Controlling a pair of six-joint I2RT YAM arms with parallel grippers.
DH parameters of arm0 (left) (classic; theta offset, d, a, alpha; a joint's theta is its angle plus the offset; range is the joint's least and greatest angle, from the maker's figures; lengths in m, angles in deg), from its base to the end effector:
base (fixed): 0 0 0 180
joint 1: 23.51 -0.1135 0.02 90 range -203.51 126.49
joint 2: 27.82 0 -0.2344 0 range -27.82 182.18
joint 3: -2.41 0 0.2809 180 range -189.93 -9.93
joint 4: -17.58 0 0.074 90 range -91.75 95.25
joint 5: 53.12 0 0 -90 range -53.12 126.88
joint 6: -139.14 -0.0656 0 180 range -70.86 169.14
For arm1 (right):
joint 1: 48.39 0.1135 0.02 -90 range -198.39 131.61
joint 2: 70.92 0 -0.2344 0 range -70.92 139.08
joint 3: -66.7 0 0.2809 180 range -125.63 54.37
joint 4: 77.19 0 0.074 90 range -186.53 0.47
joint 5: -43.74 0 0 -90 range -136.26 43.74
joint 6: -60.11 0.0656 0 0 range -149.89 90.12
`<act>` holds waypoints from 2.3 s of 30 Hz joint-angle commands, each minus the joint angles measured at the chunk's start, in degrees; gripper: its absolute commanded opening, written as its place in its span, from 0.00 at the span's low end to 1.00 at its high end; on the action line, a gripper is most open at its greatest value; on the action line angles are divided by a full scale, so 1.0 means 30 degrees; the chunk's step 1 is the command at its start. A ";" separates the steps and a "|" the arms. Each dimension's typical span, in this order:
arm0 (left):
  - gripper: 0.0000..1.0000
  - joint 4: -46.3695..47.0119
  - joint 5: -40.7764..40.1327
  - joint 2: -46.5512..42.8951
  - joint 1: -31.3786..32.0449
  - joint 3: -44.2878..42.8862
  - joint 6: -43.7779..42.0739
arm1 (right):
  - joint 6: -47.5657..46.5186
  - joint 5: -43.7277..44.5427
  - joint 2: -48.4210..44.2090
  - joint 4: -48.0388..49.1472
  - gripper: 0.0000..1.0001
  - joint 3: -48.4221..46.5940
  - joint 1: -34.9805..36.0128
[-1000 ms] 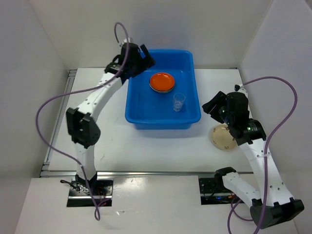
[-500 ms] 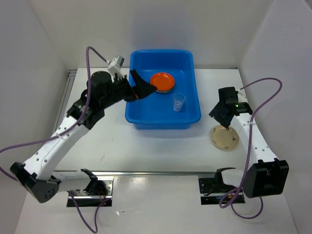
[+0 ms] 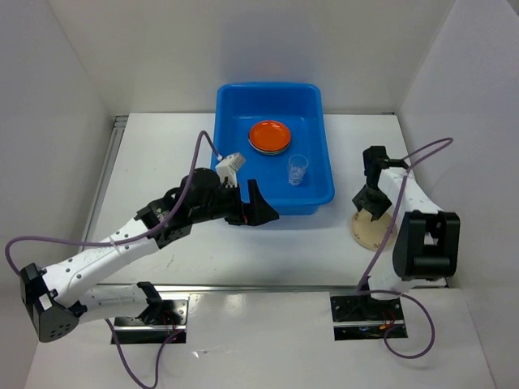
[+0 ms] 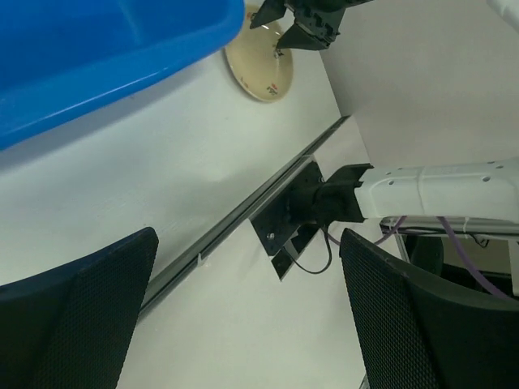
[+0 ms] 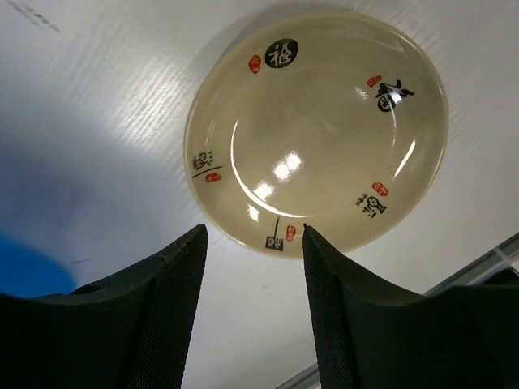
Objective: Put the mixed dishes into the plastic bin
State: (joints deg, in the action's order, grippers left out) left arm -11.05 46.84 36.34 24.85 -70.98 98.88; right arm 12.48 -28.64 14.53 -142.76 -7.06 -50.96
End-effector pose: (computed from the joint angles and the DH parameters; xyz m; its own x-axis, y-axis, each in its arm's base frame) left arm 0.2080 -0.2510 0.3235 -0.7871 -0.2459 -0.5657 0.3773 0.5336 -0.7569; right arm 0.3054 -0.0336 0.1571 -0.6462 0.6719 -0.3619 0.7375 0.6718 -0.0695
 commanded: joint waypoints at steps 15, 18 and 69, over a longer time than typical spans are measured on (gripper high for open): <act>1.00 0.1681 -0.1559 -0.1932 -0.0006 0.1134 0.0677 | 0.0613 -0.0222 0.4969 0.0811 0.56 -0.3311 -0.0023; 1.00 0.1476 -0.1940 -0.2110 -0.0006 0.1134 0.0677 | 0.1051 -0.0046 0.5413 0.0811 0.56 -0.3313 -0.0023; 1.00 -0.2741 -0.5548 -0.1233 -0.1498 -0.1706 -0.1401 | -0.5798 0.5313 0.2568 -0.1768 0.01 -1.5055 0.7150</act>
State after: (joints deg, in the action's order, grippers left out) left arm -16.27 33.70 31.68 22.86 -71.33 98.86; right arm 0.57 -17.47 19.84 -146.08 -45.35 -32.55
